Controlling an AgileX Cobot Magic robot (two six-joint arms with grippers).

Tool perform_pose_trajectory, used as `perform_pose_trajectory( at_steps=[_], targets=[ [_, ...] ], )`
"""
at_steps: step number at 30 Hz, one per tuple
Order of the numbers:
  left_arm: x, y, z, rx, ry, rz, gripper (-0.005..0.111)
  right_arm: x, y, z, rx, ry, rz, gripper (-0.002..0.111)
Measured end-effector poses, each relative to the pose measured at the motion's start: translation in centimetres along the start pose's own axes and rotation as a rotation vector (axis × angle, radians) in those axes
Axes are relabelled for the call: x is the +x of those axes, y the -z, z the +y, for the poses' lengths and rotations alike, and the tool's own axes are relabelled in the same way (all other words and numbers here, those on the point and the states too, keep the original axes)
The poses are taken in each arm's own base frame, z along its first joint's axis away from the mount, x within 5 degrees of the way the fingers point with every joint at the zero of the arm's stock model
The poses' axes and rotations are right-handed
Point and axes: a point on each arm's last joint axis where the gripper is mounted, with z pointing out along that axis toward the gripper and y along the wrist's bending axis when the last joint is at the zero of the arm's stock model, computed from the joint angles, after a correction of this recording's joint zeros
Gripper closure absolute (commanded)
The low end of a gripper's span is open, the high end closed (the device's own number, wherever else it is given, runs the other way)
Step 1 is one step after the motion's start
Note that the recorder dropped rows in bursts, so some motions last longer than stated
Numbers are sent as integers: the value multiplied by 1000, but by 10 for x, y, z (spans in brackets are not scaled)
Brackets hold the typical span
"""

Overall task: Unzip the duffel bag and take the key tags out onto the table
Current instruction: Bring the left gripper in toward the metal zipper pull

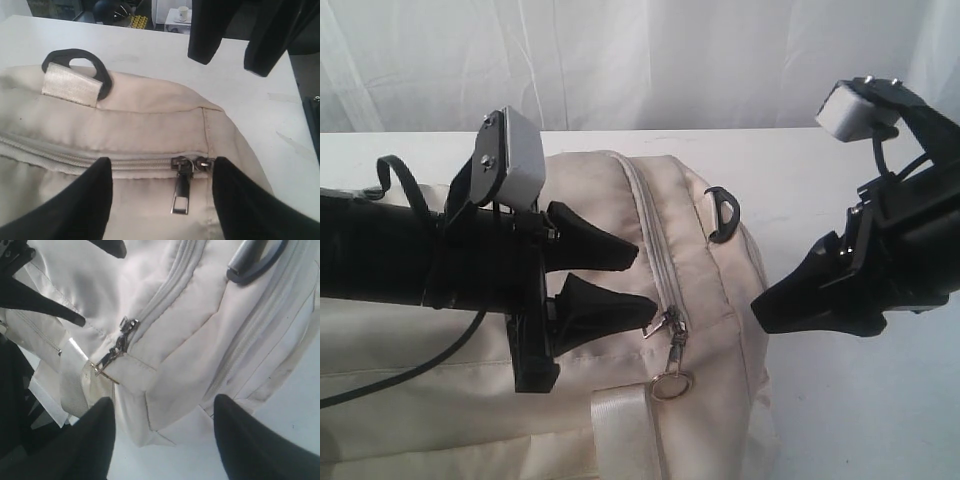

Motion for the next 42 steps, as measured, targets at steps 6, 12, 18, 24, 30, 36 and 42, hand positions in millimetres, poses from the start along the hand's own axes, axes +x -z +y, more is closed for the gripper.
perform_pose_trajectory(
  at_steps=[6,12,18,24,30,36,42],
  targets=[
    [8,-7,0,48,13,21,45,0,0,0,0,0,0,54],
    [14,-11,0,68,29,31,45,0,0,0,1,0,-1,54],
    [15,-11,-1,82,11,45,45,0,0,0,1,0,-1,54],
    [15,-11,-1,85,6,49,45,0,0,0,1,-2,-1,54],
    [15,-11,-1,85,5,50,45,0,0,0,3,-4,-3,54],
    [16,-12,-1,86,8,52,47,0,0,0,3,-4,-3,54],
    [24,-18,1,105,34,71,53,0,0,0,4,-4,-4,54]
  ],
)
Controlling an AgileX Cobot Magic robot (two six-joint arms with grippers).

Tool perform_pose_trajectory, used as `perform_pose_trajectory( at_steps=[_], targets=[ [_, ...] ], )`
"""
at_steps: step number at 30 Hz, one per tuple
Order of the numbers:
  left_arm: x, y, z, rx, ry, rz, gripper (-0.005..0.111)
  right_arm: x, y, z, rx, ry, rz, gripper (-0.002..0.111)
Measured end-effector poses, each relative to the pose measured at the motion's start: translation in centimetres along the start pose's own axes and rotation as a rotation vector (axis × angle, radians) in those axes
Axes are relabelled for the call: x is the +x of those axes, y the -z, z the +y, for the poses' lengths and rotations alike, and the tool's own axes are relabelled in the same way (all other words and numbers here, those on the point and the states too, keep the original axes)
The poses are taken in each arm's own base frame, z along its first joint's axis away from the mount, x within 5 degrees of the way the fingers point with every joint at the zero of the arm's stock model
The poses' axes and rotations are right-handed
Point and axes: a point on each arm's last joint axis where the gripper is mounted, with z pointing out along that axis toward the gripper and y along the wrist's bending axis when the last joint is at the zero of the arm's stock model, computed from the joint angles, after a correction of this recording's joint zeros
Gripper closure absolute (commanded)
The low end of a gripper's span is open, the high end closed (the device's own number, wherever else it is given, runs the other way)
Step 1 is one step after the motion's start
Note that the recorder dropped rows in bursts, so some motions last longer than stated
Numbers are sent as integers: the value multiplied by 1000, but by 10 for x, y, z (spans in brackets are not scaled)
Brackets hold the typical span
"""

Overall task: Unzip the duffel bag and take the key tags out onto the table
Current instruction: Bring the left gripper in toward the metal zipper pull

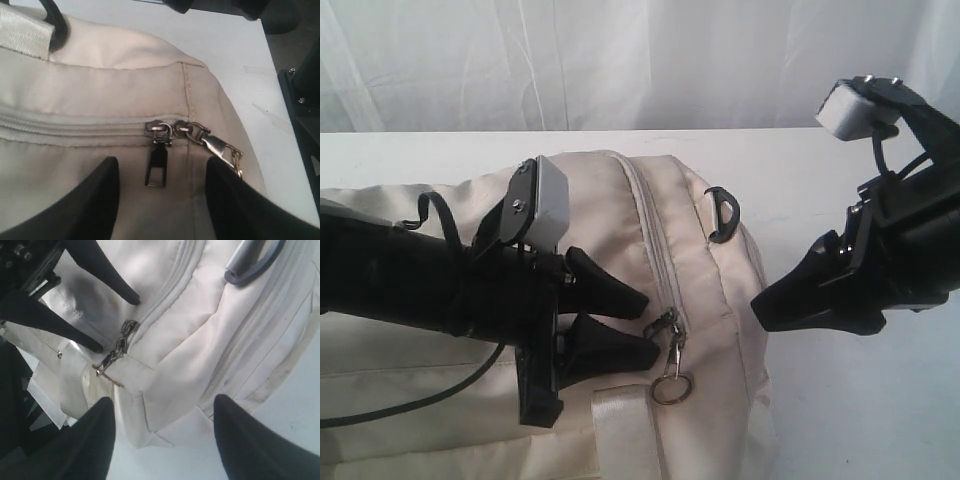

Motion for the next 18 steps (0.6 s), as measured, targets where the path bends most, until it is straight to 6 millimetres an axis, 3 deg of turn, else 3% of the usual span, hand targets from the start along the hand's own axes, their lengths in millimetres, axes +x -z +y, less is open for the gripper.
perform_pose_trajectory(
  at_steps=[8,12,18],
  targets=[
    [-1,-2,4,-24,58,-38,53,0,0,0,1,0,-1,54],
    [0,-2,4,-31,51,-24,66,0,0,0,1,-1,-1,54],
    [3,-2,3,-18,17,10,67,0,0,0,1,-1,-1,54]
  ],
)
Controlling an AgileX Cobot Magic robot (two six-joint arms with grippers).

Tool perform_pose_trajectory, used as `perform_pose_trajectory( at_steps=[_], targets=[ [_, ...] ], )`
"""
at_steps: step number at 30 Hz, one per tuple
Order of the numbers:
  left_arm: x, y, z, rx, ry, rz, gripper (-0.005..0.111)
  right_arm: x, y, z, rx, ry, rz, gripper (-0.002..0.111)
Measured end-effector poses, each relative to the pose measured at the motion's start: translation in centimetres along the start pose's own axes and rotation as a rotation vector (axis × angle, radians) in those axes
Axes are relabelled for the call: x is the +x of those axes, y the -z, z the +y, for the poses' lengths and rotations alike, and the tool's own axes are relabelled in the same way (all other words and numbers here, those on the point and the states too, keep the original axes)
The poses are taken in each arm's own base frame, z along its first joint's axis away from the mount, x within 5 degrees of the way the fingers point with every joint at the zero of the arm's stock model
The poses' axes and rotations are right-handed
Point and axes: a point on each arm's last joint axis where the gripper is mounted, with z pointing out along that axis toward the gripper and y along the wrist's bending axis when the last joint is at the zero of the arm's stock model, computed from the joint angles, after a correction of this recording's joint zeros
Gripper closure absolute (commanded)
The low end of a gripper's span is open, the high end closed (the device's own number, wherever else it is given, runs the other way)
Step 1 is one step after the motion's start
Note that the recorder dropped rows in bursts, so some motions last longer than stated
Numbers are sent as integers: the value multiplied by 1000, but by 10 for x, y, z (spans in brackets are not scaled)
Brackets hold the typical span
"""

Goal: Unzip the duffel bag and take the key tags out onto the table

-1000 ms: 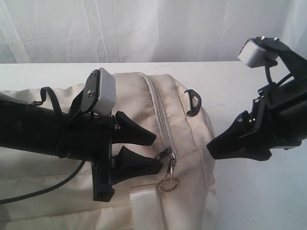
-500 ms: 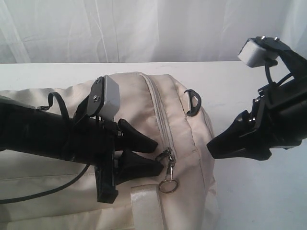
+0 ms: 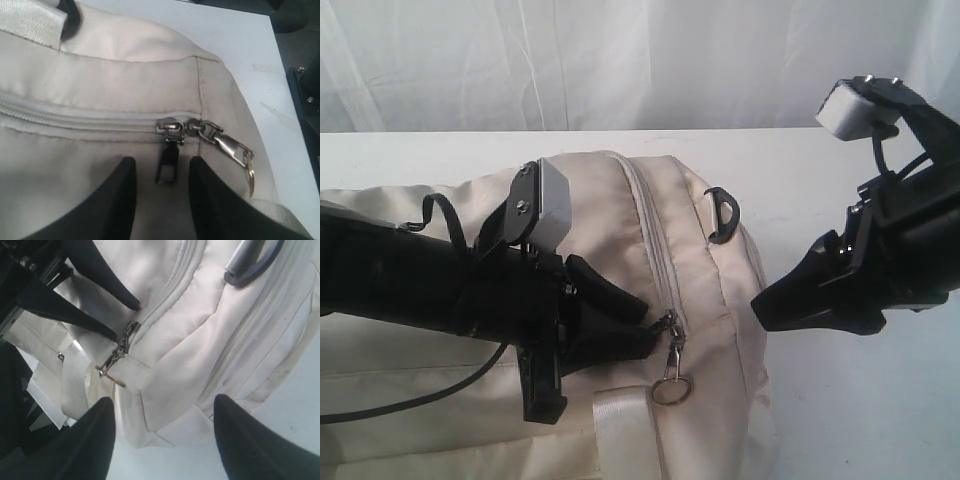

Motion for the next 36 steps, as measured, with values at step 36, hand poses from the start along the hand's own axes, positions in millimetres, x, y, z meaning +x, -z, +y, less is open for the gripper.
perform_pose_trajectory(
  at_steps=[36],
  targets=[
    [8,-22,-4,-67,1,99,104,0,0,0,-1,0,2,54]
  ],
)
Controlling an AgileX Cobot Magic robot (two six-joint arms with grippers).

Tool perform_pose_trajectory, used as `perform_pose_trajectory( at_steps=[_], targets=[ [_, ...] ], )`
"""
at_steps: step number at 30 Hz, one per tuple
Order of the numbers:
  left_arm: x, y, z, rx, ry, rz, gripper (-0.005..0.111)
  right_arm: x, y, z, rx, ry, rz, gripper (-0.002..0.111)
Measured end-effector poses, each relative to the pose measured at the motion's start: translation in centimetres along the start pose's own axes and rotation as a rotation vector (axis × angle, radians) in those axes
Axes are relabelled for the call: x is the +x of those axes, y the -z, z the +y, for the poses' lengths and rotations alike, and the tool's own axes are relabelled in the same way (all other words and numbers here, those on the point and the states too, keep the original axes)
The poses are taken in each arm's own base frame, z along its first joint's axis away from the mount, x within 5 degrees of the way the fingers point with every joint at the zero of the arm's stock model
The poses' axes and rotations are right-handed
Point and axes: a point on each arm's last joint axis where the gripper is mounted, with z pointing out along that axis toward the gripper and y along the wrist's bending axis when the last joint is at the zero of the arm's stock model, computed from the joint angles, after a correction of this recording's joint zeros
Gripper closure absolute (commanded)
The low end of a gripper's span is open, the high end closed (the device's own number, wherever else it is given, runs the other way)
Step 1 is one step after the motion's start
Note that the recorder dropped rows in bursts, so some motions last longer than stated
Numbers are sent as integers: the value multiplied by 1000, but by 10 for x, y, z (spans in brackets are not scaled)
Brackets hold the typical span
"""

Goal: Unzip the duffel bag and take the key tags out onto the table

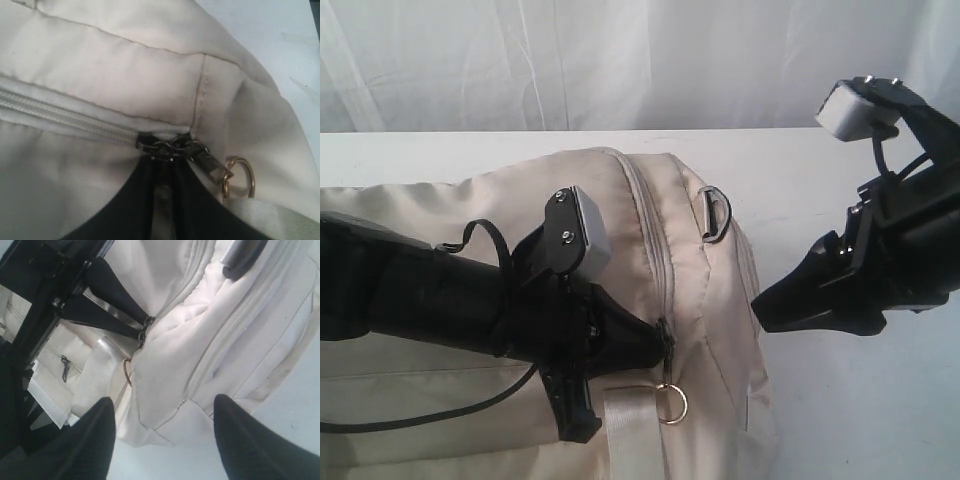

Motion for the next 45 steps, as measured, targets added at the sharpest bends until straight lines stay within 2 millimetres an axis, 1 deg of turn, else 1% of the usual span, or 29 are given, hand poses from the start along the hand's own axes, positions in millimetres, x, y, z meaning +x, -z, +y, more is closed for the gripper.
perform_pose_trajectory(
  at_steps=[1,6,10,12,14,16,24,26,27,29,30,32,34,35,37,38,39,45],
  targets=[
    [0,0,0,-2,0,1,107,0,0,0,0,0,0,54],
    [0,0,0,-2,0,1,107,0,0,0,0,0,0,54],
    [-6,5,-1,-10,-15,-19,107,0,0,0,0,0,0,54],
    [-10,10,-3,-17,-27,-35,107,0,0,0,0,0,0,51],
    [-14,14,-4,-21,-40,-49,107,0,0,0,0,0,0,45],
    [-18,17,-7,-11,-50,-66,107,0,0,0,0,0,0,42],
    [-28,26,-15,24,-80,-123,107,0,-1,-1,0,-2,7,42],
    [-29,27,-15,27,-83,-128,107,0,-7,-6,-8,-18,28,42],
    [-29,27,-16,29,-83,-129,107,-1,-13,-11,-14,-32,45,42],
    [-30,28,-16,30,-87,-133,107,-3,-25,-12,-46,-44,70,42],
    [-30,28,-17,32,-87,-134,107,-4,-31,-8,-77,-40,80,42],
    [-30,28,-17,37,-87,-136,107,-6,-40,-2,-107,-16,94,49],
    [-31,28,-18,47,-88,-142,107,-10,-47,0,-92,0,79,65],
    [-31,28,-18,51,-88,-144,107,-11,-48,-1,-85,0,71,79],
    [-31,28,-18,50,-82,-149,107,-12,-50,-1,-75,3,62,99],
    [-32,28,-18,50,-72,-159,107,-12,-50,-1,-77,5,63,104],
    [-33,29,-18,49,-63,-166,107,-12,-50,-1,-77,5,63,108],
    [-36,29,-18,52,-25,-203,107,-10,-50,-1,-70,18,81,108]
  ],
)
